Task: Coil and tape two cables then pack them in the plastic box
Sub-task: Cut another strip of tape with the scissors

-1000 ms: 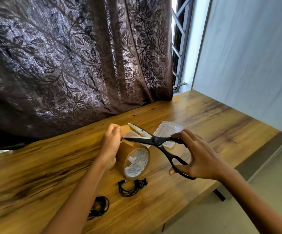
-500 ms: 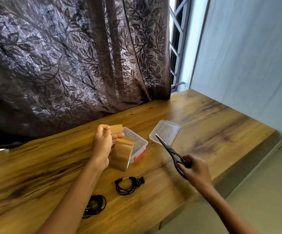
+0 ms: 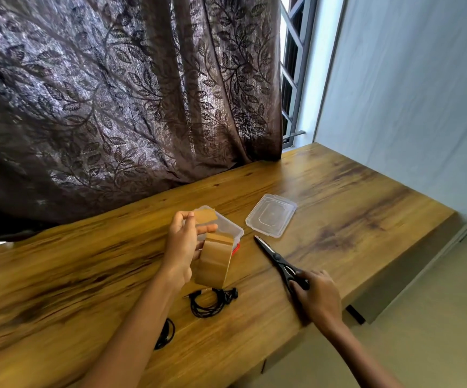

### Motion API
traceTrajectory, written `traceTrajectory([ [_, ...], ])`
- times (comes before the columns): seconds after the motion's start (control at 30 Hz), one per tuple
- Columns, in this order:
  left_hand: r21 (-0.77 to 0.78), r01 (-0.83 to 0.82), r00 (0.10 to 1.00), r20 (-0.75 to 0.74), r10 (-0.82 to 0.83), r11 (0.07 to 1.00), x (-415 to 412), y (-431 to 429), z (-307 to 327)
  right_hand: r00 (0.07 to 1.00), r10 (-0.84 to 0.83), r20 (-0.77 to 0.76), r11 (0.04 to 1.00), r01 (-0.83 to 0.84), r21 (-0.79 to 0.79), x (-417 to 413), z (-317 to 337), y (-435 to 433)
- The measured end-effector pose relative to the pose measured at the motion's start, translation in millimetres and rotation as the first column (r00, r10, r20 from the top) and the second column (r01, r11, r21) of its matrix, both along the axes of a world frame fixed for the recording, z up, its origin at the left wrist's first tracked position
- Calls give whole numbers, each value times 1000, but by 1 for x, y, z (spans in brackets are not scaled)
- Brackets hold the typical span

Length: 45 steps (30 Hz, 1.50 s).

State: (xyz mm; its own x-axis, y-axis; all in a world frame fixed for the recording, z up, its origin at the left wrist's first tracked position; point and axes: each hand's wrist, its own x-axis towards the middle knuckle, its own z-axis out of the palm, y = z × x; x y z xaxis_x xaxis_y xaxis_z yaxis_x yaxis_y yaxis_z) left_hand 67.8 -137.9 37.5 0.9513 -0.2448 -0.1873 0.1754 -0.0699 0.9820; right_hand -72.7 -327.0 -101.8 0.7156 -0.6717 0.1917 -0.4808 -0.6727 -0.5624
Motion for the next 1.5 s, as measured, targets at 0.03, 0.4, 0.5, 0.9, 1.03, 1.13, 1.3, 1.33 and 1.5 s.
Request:
traceTrajectory([
  [0.03,-12,4,1000,-12,-4,1000,-1,0,0,1000,0,-4,1000,0,14,0,-2,0],
  [0.4,-131,49,996,-68,-58,990,-13,-14,-3,874,252,415,697,-461,548,23,75,60],
  [0.5,-172,41,997,-63,-53,984,-18,-17,-2,833,227,504,521,-541,660,27,89,74],
  [0.9,-1,53,998,-27,-53,999,-22,-2,-6,867,496,-41,866,-490,101,33,62,46],
  [1.03,-18,35,999,-27,-36,999,-21,1,-5,843,509,-176,849,-525,-58,33,58,49],
  [1.13,-32,18,999,-32,-19,999,-20,3,-5,822,510,-251,818,-554,-153,34,55,48],
  [1.3,-34,4,999,-41,-5,999,-17,9,-10,806,516,-290,785,-580,-216,39,41,42],
  [1.33,-31,1,999,-47,-3,1000,-17,10,-11,804,510,-306,788,-580,-208,40,37,41],
  [1.5,-27,-4,998,-63,3,1000,-19,17,-14,838,499,-220,839,-531,-118,42,29,41],
])
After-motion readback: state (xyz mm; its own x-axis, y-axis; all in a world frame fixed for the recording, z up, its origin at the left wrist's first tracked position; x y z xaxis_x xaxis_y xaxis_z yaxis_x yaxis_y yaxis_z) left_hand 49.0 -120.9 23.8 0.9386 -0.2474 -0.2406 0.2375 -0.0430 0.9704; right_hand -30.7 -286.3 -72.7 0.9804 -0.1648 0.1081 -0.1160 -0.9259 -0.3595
